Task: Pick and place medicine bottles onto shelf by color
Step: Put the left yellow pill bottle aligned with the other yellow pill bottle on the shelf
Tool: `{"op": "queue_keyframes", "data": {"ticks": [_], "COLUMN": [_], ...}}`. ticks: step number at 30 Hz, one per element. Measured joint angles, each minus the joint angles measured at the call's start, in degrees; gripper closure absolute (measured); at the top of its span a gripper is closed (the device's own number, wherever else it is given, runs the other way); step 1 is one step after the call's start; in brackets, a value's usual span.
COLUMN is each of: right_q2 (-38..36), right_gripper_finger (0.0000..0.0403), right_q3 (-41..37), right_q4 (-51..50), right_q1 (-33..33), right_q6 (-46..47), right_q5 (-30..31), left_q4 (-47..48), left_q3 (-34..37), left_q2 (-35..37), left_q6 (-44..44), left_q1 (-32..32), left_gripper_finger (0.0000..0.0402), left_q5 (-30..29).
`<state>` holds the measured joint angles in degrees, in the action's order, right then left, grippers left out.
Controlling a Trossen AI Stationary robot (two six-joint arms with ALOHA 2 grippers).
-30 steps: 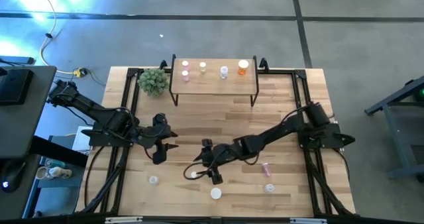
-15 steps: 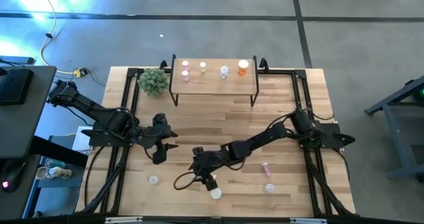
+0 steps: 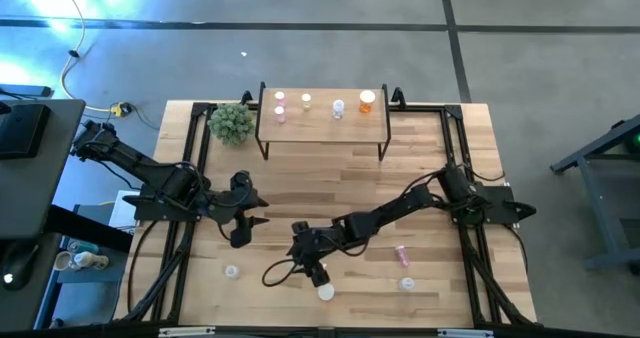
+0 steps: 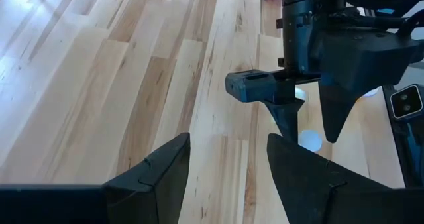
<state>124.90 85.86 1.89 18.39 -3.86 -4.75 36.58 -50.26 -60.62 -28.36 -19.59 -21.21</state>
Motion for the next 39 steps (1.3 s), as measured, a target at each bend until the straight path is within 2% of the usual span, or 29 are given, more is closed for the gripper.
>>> {"op": "queue_keyframes", "data": {"ticks": [20,33,39], "right_q2": [1.8,1.8,1.6], "right_gripper_finger": [0.0172,0.0266,0.0293], "right_q3": [-0.1,-0.1,-0.1], "right_q4": [2.0,1.8,1.2], "right_q1": [0.0,0.0,-0.3], "right_q6": [1.4,1.0,0.8], "right_q5": [0.2,0.1,0.0], "left_q4": [0.1,0.1,0.3], "left_q3": [0.0,0.0,0.0], "left_q2": [0.0,0.0,0.0], "left_q6": [0.0,0.0,-1.0], "left_q1": [0.0,0.0,0.0], "left_gripper_finger": [0.0209,0.0209,0.0209], "left_q5": [0.0,0.0,-0.3]}}
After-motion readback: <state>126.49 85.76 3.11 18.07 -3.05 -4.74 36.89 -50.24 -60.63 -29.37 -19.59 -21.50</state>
